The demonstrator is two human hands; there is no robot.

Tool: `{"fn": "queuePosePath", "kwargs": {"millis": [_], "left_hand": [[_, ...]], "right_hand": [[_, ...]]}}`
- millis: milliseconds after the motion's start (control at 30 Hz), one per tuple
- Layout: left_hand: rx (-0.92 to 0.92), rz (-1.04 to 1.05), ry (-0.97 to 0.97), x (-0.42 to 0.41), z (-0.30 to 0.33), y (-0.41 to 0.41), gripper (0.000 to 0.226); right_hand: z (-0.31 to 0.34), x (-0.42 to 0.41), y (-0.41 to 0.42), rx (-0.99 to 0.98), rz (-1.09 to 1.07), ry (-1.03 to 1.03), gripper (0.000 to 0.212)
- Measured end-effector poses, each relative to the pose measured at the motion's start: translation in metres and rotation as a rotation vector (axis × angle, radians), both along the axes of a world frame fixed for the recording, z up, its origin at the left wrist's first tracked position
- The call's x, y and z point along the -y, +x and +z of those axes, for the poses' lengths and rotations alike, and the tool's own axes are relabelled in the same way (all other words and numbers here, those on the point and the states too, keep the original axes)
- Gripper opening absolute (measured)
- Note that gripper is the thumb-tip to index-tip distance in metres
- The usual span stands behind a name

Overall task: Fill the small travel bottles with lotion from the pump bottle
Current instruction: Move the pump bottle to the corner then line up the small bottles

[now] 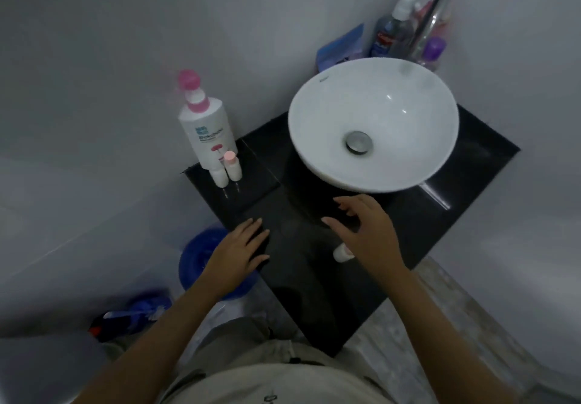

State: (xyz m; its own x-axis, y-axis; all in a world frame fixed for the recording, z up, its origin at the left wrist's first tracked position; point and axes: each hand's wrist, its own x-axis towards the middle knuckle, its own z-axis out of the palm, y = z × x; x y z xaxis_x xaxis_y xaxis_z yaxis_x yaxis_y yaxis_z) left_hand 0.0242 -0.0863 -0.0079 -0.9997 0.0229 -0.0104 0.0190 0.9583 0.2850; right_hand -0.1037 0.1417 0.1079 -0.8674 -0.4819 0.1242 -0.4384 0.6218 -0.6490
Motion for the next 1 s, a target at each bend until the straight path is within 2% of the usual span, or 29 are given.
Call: {"fn": "queuePosePath", "kwargs": {"millis": [100, 267, 433, 533, 767, 1000], "left_hand": [[0.076, -0.031, -0.046, -0.001, -0.007, 0.005, 0.07], [0.14, -0.006, -0.028, 0.0, -0.014, 0.01, 0.075], [0.144, 0.022, -0.009, -0.002, -0.011, 0.009, 0.076], [0.14, 0.037, -0.014, -0.003, -0.01, 0.011, 0.067], [0.128, 0.054, -0.001, -0.003, -0.013, 0.011, 0.059], [0.133, 0.078, 0.037, -0.003, -0.023, 0.012, 0.057]], "right_hand": [[-0.012, -0.039, 0.015, 0.002, -0.173, -0.005, 0.052], [-0.048, -0.06, 0.03, 0.207, -0.278, 0.112, 0.061], [-0.069, -0.051, 0.027, 0.301, -0.224, 0.177, 0.039], [-0.071, -0.043, 0.024, 0.325, -0.202, 0.16, 0.028], [-0.051, 0.009, 0.0, 0.34, -0.054, 0.025, 0.019], [-0.039, 0.115, -0.041, 0.242, 0.203, 0.067, 0.013]]}}
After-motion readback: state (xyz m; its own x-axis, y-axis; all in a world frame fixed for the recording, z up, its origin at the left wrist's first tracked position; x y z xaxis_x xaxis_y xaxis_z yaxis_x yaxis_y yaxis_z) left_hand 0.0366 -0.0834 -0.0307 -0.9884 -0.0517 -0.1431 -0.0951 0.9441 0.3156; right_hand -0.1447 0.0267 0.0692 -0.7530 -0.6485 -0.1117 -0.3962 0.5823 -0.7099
